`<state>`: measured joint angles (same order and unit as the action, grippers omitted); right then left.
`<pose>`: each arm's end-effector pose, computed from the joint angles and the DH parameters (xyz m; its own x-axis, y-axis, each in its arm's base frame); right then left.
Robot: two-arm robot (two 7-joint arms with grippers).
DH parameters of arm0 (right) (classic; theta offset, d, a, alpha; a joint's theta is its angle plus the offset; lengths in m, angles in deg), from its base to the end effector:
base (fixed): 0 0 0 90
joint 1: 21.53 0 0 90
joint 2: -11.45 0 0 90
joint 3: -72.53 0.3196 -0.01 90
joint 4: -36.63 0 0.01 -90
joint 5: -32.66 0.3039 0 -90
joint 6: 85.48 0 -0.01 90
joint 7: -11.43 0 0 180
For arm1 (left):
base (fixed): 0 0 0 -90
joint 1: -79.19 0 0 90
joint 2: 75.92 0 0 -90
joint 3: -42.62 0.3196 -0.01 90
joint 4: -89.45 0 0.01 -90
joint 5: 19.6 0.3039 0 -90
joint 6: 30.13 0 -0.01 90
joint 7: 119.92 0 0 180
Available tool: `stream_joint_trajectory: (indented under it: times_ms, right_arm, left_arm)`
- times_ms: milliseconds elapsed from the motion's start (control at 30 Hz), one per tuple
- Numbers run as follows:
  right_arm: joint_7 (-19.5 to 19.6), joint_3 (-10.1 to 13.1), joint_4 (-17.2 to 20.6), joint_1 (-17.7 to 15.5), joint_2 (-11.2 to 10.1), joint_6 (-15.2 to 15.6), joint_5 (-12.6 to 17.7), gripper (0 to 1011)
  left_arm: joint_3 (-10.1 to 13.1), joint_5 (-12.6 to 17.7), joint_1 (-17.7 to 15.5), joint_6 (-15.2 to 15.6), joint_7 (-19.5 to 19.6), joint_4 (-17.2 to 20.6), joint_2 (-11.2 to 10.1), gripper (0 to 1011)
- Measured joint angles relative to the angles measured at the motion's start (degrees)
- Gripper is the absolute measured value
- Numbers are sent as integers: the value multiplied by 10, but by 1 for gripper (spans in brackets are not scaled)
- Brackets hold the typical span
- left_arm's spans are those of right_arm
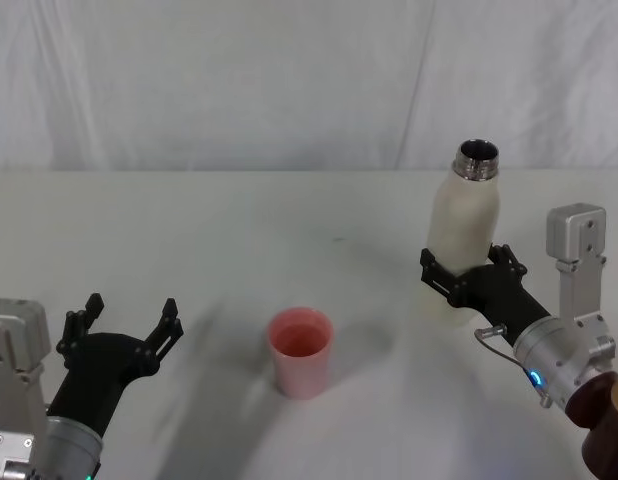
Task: Grasp the thermos with one hand and pour water into the cup lid.
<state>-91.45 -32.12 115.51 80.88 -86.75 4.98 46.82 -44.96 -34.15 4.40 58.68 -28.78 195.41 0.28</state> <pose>0.3841 0.0235 -0.3224 0.4289 -0.9013 -0.0609 0.9026 0.4303 -0.0117 0.2405 0.0450 -0.3129 0.1246 0.9917 -0.0329 -0.9921 0.1241 -0.0177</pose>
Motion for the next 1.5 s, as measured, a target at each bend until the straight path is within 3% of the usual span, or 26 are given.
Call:
stream_joint_trajectory:
  times_ms: [867,1067,1333,1500]
  right_arm:
    - [-1,0,1,-1,0,1,1,957]
    - [1,0,25,-8,-9,2,-8,957]
    - [11,-4,77,-19,-39,12,-53,957]
    - [11,-15,123,-29,-74,18,-112,957]
  left_arm:
    - [0,0,0,0,0,0,0,1001]
    - [0,0,0,0,0,0,0,1001]
    - [0,0,0,0,0,0,0,1001]
    - [0,0,0,0,0,0,0,1001]
